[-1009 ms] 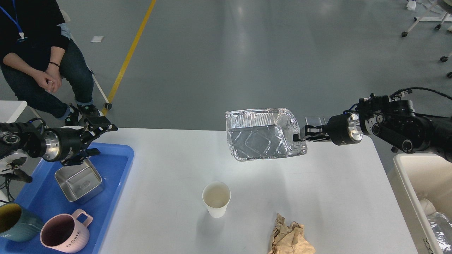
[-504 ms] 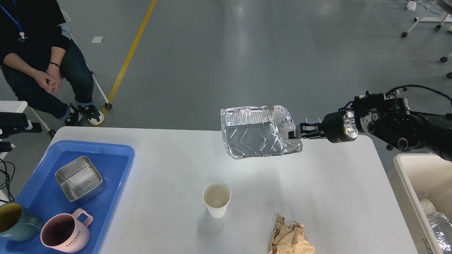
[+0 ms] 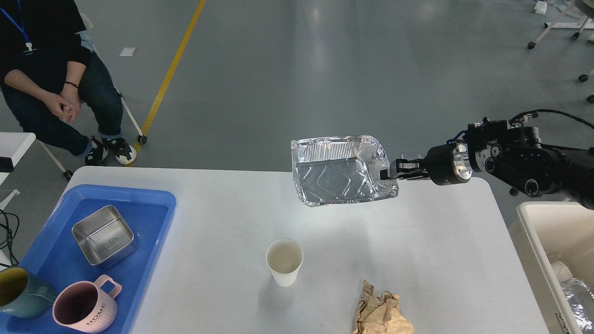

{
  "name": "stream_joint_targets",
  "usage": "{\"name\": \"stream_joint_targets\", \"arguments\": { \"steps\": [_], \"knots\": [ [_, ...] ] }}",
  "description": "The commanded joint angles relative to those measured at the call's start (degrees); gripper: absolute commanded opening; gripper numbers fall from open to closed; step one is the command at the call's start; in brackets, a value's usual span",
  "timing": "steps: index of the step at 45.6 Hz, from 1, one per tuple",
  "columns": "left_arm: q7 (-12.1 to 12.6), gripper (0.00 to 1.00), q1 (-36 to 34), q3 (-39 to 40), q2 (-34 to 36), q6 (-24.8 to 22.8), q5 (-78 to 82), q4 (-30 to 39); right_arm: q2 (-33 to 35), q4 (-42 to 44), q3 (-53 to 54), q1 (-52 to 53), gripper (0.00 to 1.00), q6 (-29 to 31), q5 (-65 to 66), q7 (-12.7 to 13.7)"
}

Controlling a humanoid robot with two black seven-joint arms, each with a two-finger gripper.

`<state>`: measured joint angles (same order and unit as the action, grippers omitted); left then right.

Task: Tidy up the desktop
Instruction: 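Hold the foil tray raised while the left gripper reaches toward the paper cup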

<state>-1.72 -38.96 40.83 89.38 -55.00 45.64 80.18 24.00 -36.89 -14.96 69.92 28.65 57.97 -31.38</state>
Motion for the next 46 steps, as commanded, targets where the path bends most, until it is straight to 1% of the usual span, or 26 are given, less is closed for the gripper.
{"name": "stream_joint_targets", "arguments": {
  "steps": [1,4,8,9,14,17,19,27,32,33,35,39,40,43,46],
  "knots": [
    [-1.88,0.93,-0.16,4.77,-3.76,0.00,2.07,-0.03,0.26,-0.11,0.02,0.39,0.00,0.00,-0.05,0.00],
    [-1.88,0.92,-0.16,6.71,-6.40,0.50,3.75,-0.11,0.26,-0.20,0.02,0.39,0.00,0.00,-0.05,0.00],
    [-1.97,0.92,-0.16,7.24,-8.34,3.93,5.94,-0.03,0.26,-0.20,0.02,0.48,0.00,0.00,-0.05,0.00],
    [-1.97,0.92,-0.16,7.16,-8.69,5.16,6.38,-0.03,0.26,-0.29,0.02,0.48,0.00,0.00,-0.05,0.00],
    [-1.88,0.92,0.37,6.37,-11.59,15.52,7.97,-0.03,0.26,-0.11,0.02,0.39,0.00,0.00,-0.05,0.00],
    [-1.88,0.92,0.63,6.28,-12.73,19.48,7.97,-0.03,0.17,0.06,0.02,0.39,0.00,0.00,-0.05,0.00],
    [-1.97,0.92,0.90,6.28,-13.35,21.24,7.97,-0.03,-0.09,0.06,0.02,0.39,0.00,0.00,-0.05,0.09],
    [-1.88,0.92,1.51,6.28,-15.46,24.32,9.72,-0.03,-0.18,0.06,0.02,0.66,0.00,0.00,-0.05,0.09],
    [-2.32,0.92,1.51,6.28,-17.48,28.19,13.24,-0.03,0.00,-0.11,0.02,0.74,0.00,0.00,-0.05,0.09],
    [-2.67,0.92,1.60,6.28,-17.83,28.89,13.94,-0.03,0.00,-0.11,0.02,0.74,0.00,0.00,-0.05,0.00],
    [-4.33,0.93,1.78,6.19,-18.71,29.77,15.52,-0.03,0.09,-0.11,0.02,0.74,0.00,0.00,-0.05,0.09],
    [-8.37,0.93,3.09,6.28,-20.73,31.70,18.51,-0.03,0.17,-0.20,0.02,0.74,0.00,0.00,-0.05,0.09],
    [-10.12,0.93,4.14,6.28,-21.95,33.28,19.73,-0.03,0.17,-0.20,0.02,0.74,0.00,0.00,-0.05,0.09],
    [-11.11,0.94,5.38,6.28,-23.02,34.52,20.01,-0.03,0.17,-0.20,0.02,0.74,0.00,0.00,-0.05,0.09],
    [-11.11,0.95,7.39,6.28,-23.72,34.52,19.92,0.06,0.17,-0.20,0.02,0.74,0.00,0.00,-0.05,0.09]
  ]
}}
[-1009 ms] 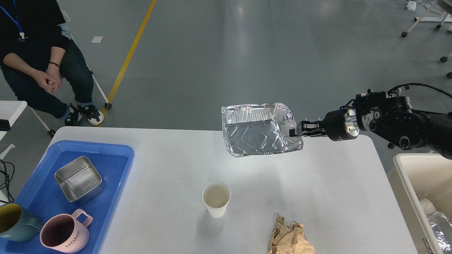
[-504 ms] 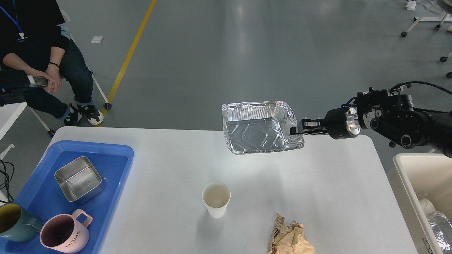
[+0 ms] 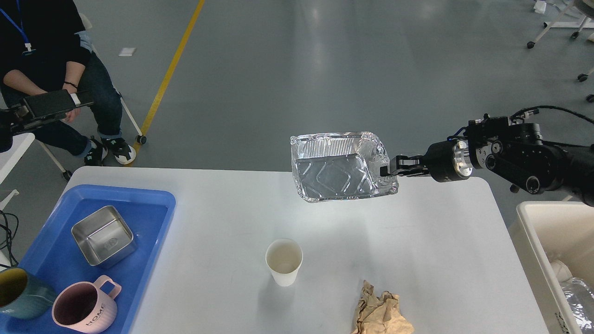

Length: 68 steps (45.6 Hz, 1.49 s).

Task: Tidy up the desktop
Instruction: 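Hold the foil tray raised while the left gripper reaches toward the paper cup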

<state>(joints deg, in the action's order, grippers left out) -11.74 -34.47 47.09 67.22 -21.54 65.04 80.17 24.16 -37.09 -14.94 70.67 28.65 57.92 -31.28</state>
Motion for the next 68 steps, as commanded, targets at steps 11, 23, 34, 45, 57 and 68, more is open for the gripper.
{"name": "stream_joint_targets", "arguments": {
  "steps": [11,23,34,45,57,68],
  "knots": [
    [0.31,0.97,14.06,-0.86,-1.31,0.18,0.52,4.90,-0.16,0.09,0.00,-0.10,0.00,0.00,0.00,-0.01],
    [1.98,0.97,20.05,-1.04,9.15,-10.37,0.52,14.31,-0.16,0.17,0.00,-0.01,0.00,0.00,0.00,-0.01],
    [0.14,0.97,20.05,-1.04,17.41,-13.44,0.52,15.37,0.19,0.09,0.00,-0.01,0.00,0.00,0.00,-0.01],
    [-5.05,0.97,19.79,-0.68,24.70,-16.17,0.43,14.58,0.36,0.17,0.18,-0.01,0.00,0.00,0.00,-0.01],
    [-4.61,0.97,17.68,0.20,25.06,-18.89,-0.27,11.15,0.19,0.17,0.27,0.08,0.00,0.00,-0.09,-0.09],
    [12.95,0.99,7.40,-0.60,2.41,-20.82,-0.44,3.69,0.10,-0.09,0.35,0.78,0.00,0.00,-0.09,-0.01]
  ]
}}
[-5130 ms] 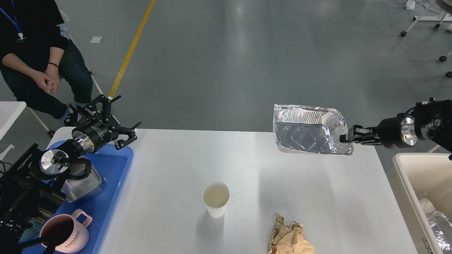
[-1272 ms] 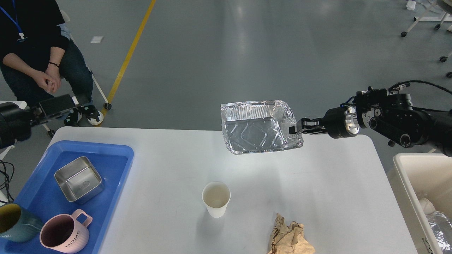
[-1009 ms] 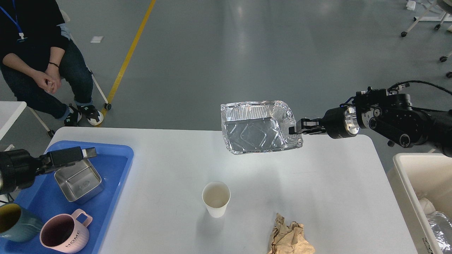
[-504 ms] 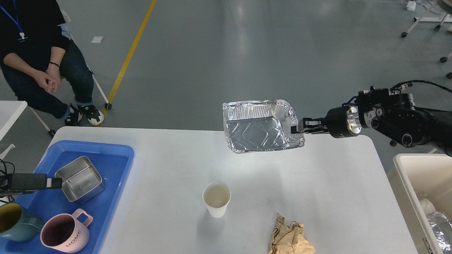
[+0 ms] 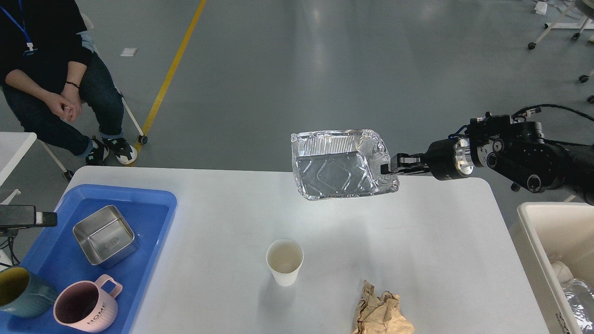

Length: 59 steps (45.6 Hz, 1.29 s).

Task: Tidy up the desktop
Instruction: 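Hold the foil tray raised while the left gripper reaches toward the paper cup, then grasp the white paper cup with the left gripper and lift it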

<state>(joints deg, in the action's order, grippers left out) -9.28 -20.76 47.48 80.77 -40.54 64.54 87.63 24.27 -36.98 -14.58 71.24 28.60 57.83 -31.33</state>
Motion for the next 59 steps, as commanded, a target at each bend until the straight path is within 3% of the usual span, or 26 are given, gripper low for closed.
{"name": "stream_joint_targets", "arguments": {
  "steps": [1,5,12,23,39,43,48,59],
  "knots": [
    [12.60,0.99,-7.27,-1.07,-13.07,-2.52,0.06,-4.82,-0.01,-0.20,-0.01,0.30,0.00,0.05,0.01,-0.05],
    [17.27,0.99,-9.82,-1.07,-20.19,-5.86,0.33,-8.60,0.08,-0.20,-0.01,0.66,0.00,0.05,0.01,0.04],
    [19.21,0.99,-12.90,-2.12,-29.08,-8.15,1.56,-9.84,0.08,-0.11,-0.10,0.57,0.00,0.05,0.01,-0.05],
    [26.86,0.99,-17.91,-9.51,-38.93,-8.33,1.65,-12.21,0.43,-0.02,-0.10,0.57,0.00,0.05,0.01,-0.05],
    [27.74,0.99,-21.25,-12.24,-52.47,-7.80,2.17,-19.51,0.60,-0.02,-0.10,0.13,0.00,0.05,0.01,-0.05],
    [30.19,0.99,-22.48,-13.03,-56.94,-7.97,3.23,-19.42,1.13,-0.11,-0.10,0.13,0.00,0.05,0.01,-0.05],
    [33.28,0.99,-23.89,-14.17,-58.53,-8.33,3.05,-19.42,1.13,-0.02,-0.10,-0.05,0.00,0.05,0.01,-0.05],
    [33.54,0.99,-24.68,-17.41,-59.41,-8.50,3.05,-19.51,1.04,0.06,-0.10,-0.13,0.00,0.05,0.01,-0.05]
  ]
}}
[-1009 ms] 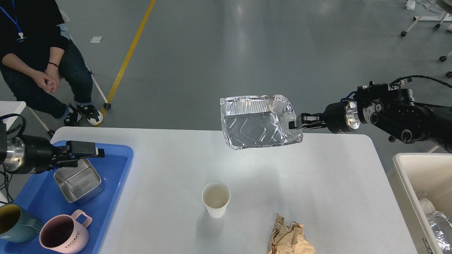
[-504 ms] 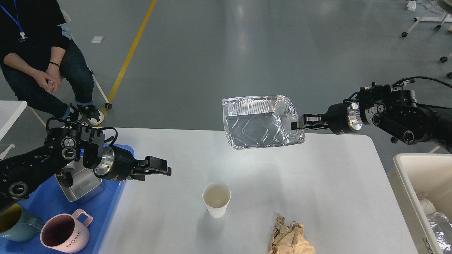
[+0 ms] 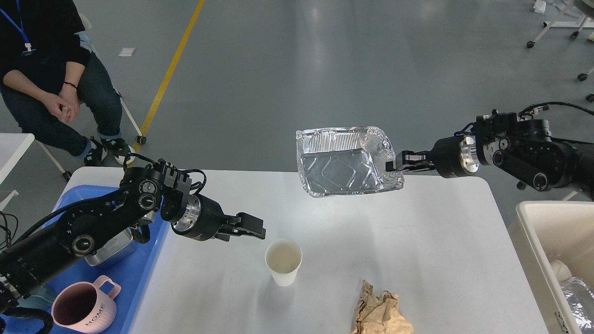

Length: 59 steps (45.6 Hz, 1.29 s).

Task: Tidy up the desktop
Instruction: 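Grasp the white paper cup with the left gripper and lift it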

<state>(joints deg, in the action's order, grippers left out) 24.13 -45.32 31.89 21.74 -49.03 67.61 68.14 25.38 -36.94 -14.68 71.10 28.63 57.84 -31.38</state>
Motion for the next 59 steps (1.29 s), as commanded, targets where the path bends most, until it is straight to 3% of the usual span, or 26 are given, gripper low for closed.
{"name": "stream_joint_targets", "arguments": {
  "steps": [1,34,37,40,49,51,56,59],
  "knots": [
    [0.13,0.99,-0.12,-2.44,-0.38,-0.02,-0.02,-0.03,-0.06,0.03,0.00,0.01,0.00,-0.07,-0.01,0.01],
    [0.48,0.98,0.41,-5.61,-8.73,2.71,0.68,-8.82,0.38,-0.06,0.00,-0.43,0.00,-0.68,-0.63,-0.08],
    [0.31,0.85,0.05,-7.28,-8.73,2.62,1.64,-8.73,0.46,0.03,0.00,-0.43,0.00,-0.77,-0.63,-0.08],
    [0.57,0.60,-0.21,-7.90,-8.73,2.62,2.35,-8.73,0.38,-0.06,0.00,-0.52,0.00,-0.77,-0.72,-0.08],
    [0.83,0.41,-0.39,-8.08,-8.47,2.62,3.58,-8.82,0.38,-0.06,0.00,-0.87,0.00,-0.95,-0.72,-0.08],
    [0.48,0.25,0.05,-7.99,-8.64,3.58,4.45,-8.91,0.38,-0.06,0.00,-0.87,0.00,-0.95,-0.72,-0.08],
    [-0.31,0.22,0.23,-8.16,-8.73,6.32,5.69,-9.26,0.38,-0.06,0.00,-0.87,0.00,-0.95,-0.72,-0.08],
    [0.65,0.10,0.23,-8.16,-8.56,5.52,5.78,-9.35,0.29,-0.06,0.00,-0.78,0.00,-0.95,-0.72,-0.08]
  ]
}}
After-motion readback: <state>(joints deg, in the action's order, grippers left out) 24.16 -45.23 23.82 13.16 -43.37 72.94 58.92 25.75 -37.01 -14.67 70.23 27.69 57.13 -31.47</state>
